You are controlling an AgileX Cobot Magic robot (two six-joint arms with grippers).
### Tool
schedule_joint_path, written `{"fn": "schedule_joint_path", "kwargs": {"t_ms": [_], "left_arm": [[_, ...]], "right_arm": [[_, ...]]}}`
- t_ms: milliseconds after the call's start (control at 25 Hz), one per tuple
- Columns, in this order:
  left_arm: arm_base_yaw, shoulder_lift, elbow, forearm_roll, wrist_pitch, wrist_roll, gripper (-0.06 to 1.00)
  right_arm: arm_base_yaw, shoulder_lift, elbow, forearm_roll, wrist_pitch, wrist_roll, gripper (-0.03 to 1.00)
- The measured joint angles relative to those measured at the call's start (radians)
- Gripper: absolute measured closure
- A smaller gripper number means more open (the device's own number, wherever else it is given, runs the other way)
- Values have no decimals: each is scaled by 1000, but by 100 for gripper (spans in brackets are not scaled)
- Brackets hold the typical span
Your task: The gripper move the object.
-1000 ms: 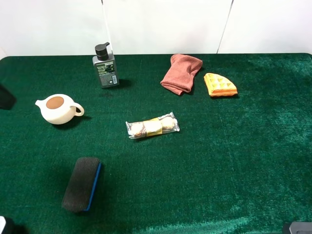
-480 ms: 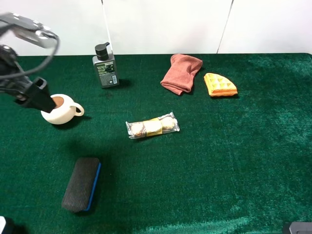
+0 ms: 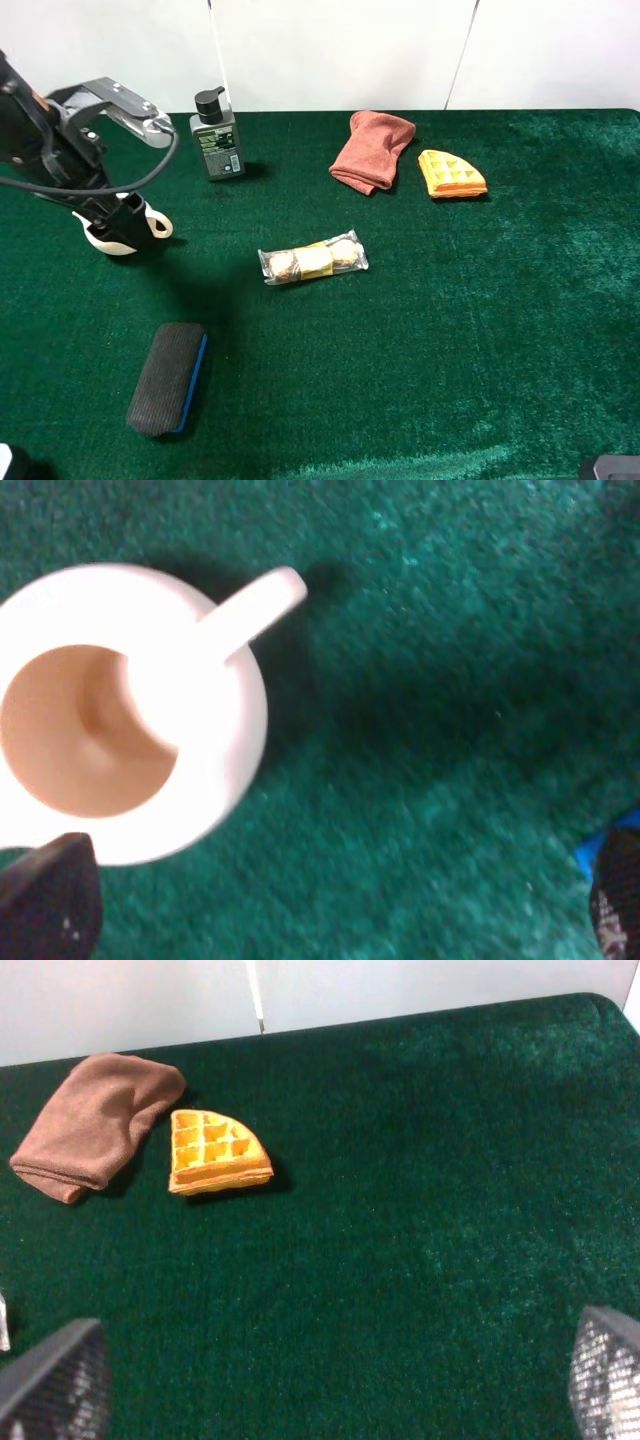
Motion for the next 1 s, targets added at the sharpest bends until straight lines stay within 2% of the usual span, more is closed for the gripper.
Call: {"fn": "schedule_joint_path", "kwargs": {"t_ms": [480,840,1000], "left_arm": [[0,174,0,4,-172,73,-5],[0,252,-1,4,-205,107,-4],[0,274,-1,4,-208,108,4]], "right_arm": [[0,0,0,0,1,0,27],[0,0,0,0,1,0,27],[0,0,0,0,1,0,27]]}}
